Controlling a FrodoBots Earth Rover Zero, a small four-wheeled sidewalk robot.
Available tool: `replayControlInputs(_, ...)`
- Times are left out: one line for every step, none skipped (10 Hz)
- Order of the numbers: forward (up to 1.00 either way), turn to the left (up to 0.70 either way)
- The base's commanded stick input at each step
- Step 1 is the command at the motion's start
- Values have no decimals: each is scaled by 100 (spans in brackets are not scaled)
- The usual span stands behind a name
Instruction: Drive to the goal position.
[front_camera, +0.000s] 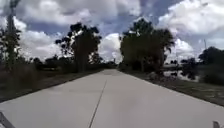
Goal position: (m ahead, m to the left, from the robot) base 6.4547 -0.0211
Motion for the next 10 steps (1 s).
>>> replayControlInputs(100, 0)
replayControlInputs(100, 0)
replayControlInputs(100, 0)
replayControlInputs(100, 0)
replayControlInputs(100, 0)
replayControlInputs(100, 0)
replayControlInputs(100, 0)
replayControlInputs(100, 0)
replayControlInputs(100, 0)
replayControlInputs(100, 0)
